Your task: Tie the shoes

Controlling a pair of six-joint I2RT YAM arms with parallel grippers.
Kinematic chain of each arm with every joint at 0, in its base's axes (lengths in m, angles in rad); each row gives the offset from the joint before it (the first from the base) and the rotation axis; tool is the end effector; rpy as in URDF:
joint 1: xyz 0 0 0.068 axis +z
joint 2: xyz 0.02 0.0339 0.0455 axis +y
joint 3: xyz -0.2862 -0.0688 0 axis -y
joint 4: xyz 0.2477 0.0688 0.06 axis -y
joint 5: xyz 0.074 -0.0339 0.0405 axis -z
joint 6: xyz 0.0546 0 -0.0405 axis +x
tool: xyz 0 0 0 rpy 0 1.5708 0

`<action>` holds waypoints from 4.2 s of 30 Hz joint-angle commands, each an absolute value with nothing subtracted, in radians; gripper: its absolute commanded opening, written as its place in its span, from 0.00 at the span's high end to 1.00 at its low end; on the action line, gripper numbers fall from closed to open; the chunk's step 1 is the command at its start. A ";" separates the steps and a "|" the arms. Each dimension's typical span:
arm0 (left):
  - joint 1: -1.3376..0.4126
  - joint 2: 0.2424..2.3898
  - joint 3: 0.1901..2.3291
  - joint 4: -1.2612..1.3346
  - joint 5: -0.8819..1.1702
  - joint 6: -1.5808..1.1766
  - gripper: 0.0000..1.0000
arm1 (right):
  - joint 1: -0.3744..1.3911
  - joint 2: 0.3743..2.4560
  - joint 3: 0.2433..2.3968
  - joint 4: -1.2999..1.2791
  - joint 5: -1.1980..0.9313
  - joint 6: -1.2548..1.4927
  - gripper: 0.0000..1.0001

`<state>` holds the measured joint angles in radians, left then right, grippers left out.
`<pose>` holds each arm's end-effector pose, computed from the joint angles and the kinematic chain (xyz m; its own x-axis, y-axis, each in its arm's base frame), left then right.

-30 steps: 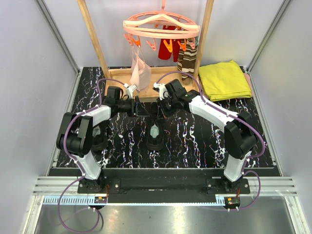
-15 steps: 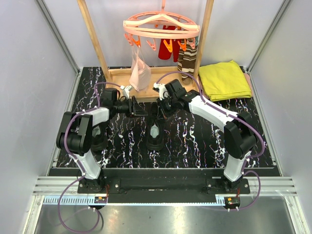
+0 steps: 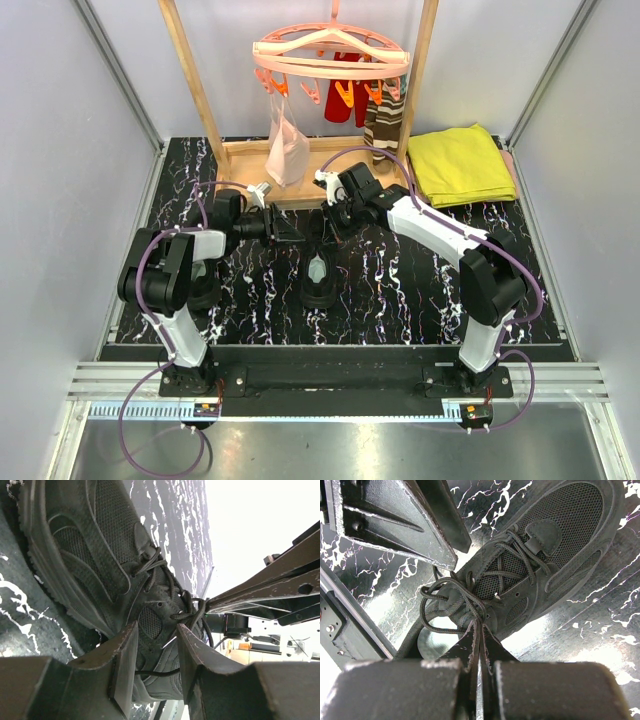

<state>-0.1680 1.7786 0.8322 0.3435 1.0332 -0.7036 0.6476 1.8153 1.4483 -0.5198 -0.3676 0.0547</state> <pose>0.3437 -0.1059 0.1698 -0.9330 -0.1778 -0.3130 0.2355 0.3561 -0.9043 0.3239 0.2696 0.2615 -0.6579 -0.4337 -0.6157 -0.7092 0.6319 0.3127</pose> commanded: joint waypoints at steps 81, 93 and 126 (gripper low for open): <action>-0.133 1.760 0.709 0.727 1.114 -0.968 1.00 | 0.644 1.821 1.516 -0.500 -0.410 0.046 0.98; -0.046 1.542 0.850 0.062 0.959 -0.482 1.00 | 0.644 1.706 1.536 -0.519 -0.584 -0.121 0.30; 0.028 1.764 1.008 -0.135 0.986 -0.408 1.00 | 0.931 2.207 1.666 -0.278 -0.397 -0.492 0.46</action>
